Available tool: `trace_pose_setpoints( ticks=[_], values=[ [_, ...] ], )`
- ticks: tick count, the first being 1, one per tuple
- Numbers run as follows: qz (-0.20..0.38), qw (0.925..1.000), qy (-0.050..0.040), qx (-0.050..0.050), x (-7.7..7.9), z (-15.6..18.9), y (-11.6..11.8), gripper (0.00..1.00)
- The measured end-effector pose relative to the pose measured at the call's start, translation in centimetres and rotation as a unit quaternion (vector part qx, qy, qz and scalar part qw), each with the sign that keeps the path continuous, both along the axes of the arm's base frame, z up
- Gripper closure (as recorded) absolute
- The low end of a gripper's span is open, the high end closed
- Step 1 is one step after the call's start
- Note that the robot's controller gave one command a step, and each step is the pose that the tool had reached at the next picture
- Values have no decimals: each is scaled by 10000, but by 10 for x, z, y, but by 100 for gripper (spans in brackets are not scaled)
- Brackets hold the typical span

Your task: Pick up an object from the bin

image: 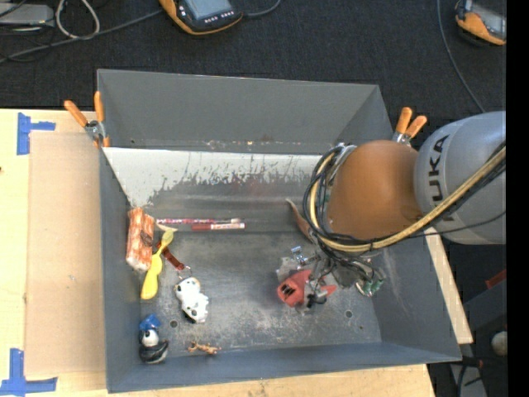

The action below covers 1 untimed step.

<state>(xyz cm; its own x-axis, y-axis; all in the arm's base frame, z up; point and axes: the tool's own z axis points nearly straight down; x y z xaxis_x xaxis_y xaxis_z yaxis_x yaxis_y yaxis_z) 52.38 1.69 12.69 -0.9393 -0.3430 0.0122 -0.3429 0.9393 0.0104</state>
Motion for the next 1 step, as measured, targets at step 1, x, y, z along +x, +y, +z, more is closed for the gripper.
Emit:
trace_pose_setpoints(
  ticks=[1],
  values=[
    [1507,9886,0,32,33,86,-40,100]
  ],
)
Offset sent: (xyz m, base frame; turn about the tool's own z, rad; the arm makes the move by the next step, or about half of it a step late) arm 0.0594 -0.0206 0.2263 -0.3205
